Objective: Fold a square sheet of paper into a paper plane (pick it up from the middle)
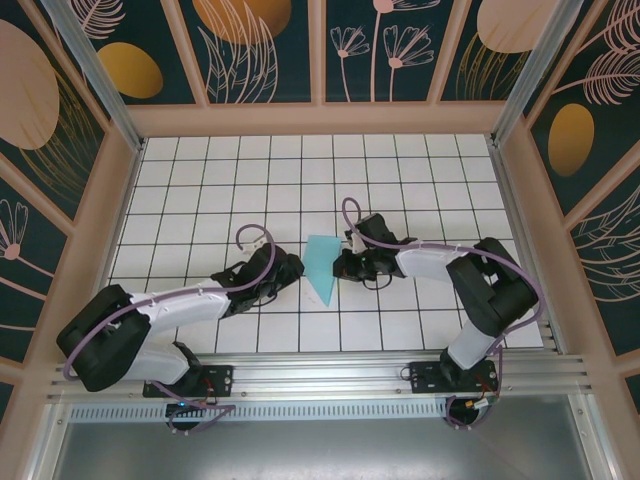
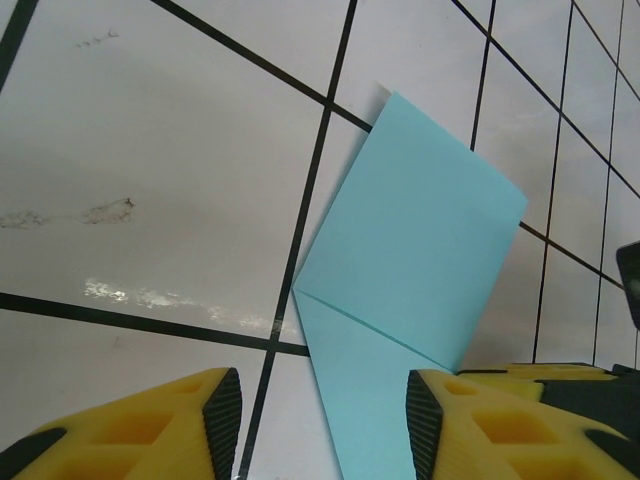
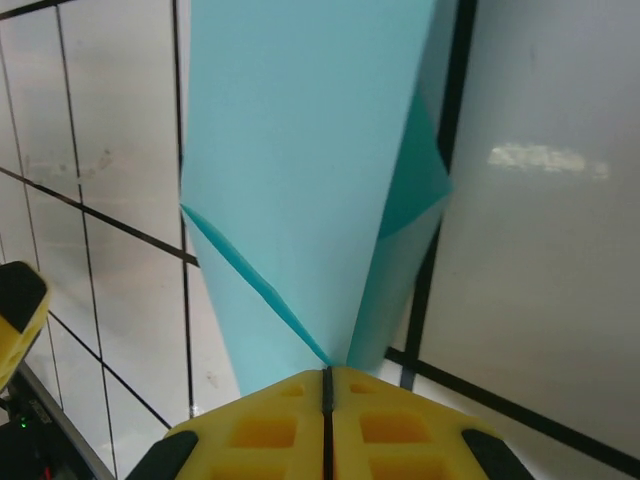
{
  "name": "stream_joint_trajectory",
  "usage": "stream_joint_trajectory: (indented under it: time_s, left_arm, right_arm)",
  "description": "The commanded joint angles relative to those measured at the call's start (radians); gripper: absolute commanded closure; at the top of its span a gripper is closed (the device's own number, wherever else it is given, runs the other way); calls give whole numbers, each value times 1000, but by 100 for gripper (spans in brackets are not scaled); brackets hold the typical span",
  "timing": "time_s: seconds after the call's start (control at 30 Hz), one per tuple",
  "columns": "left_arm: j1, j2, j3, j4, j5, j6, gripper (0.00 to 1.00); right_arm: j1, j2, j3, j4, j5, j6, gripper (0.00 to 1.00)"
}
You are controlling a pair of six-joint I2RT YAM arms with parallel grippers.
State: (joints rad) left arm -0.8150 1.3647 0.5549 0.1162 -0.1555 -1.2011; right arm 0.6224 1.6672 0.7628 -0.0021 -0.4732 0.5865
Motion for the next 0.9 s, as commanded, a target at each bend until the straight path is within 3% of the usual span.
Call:
stream_joint_trajectory:
  time_s: [0.0, 0.33, 0.47, 0.67, 0.87]
  left_arm:
    - [5, 24, 35, -1, 21, 21, 50]
    - [10, 54, 53, 4, 42, 23, 47]
    - [11, 43, 48, 1, 35, 21, 46]
    - [15, 39, 45, -9, 26, 21, 46]
    - [17, 30, 39, -10, 17, 21, 45]
  right_arm:
    - [-14, 27, -24, 44, -20, 6, 89]
    - [-28, 31, -23, 23, -11, -11, 89]
    - [-29, -53, -41, -2, 19, -10, 88]
    - [-25, -171, -50, 39, -46, 18, 85]
    - [-4, -89, -21, 115, -111, 56, 86]
